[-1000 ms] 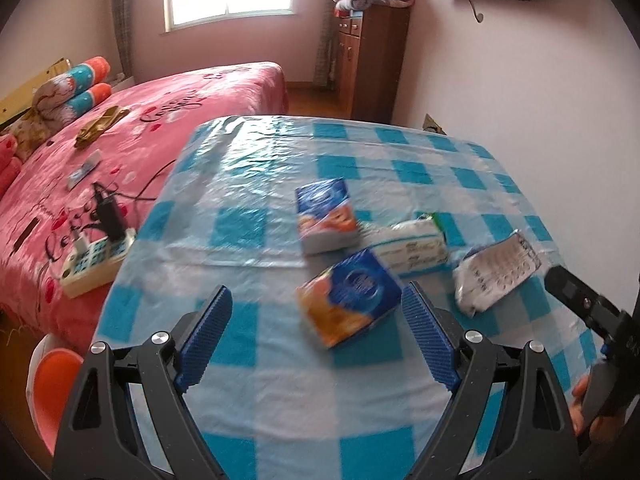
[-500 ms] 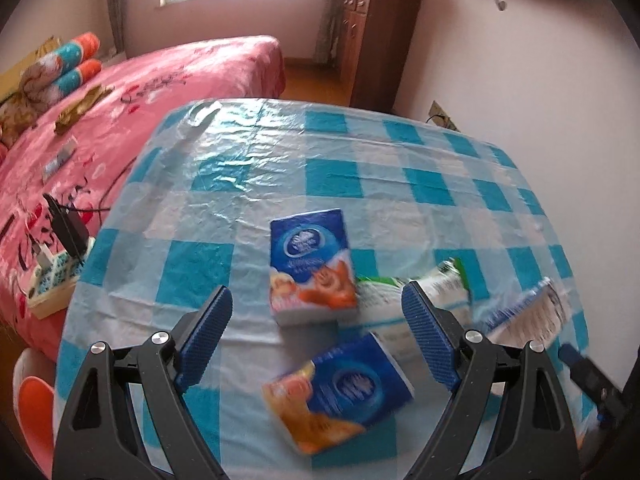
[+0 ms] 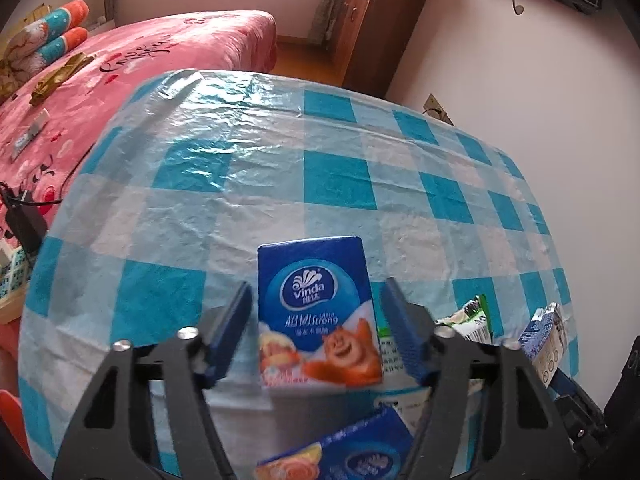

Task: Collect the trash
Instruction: 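Grasp the blue Vinda tissue pack with the left gripper while the right gripper grasps a white paper packet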

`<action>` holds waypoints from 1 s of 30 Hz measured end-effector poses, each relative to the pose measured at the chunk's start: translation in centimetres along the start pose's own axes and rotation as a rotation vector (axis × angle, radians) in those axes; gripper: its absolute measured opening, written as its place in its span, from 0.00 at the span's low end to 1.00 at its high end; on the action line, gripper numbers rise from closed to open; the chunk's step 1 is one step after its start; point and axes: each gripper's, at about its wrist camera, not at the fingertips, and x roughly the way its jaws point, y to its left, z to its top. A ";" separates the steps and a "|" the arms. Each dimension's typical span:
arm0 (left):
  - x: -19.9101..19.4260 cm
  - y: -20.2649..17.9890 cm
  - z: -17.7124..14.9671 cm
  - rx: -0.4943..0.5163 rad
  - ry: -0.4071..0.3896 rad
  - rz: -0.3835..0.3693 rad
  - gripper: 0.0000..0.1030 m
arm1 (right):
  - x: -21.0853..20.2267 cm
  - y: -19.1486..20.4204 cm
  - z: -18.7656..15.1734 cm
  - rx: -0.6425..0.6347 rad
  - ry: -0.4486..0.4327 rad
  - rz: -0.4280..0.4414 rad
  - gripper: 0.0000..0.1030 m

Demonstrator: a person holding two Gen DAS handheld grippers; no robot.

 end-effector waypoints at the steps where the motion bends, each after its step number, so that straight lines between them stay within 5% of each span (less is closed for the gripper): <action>1: 0.1 -0.1 -0.1 0.008 -0.012 0.007 0.56 | 0.3 0.1 0.2 -0.009 0.004 0.001 0.88; 15: -0.8 0.5 -1.5 0.016 -0.047 -0.025 0.51 | 4.3 4.1 1.0 -0.230 0.045 -0.124 0.85; 20: -1.3 0.7 -2.3 0.009 -0.049 -0.035 0.51 | 4.7 4.5 1.0 -0.277 0.056 -0.159 0.72; 30: -2.4 1.1 -3.5 -0.002 -0.056 -0.049 0.51 | 4.1 4.3 0.3 -0.318 0.061 -0.147 0.61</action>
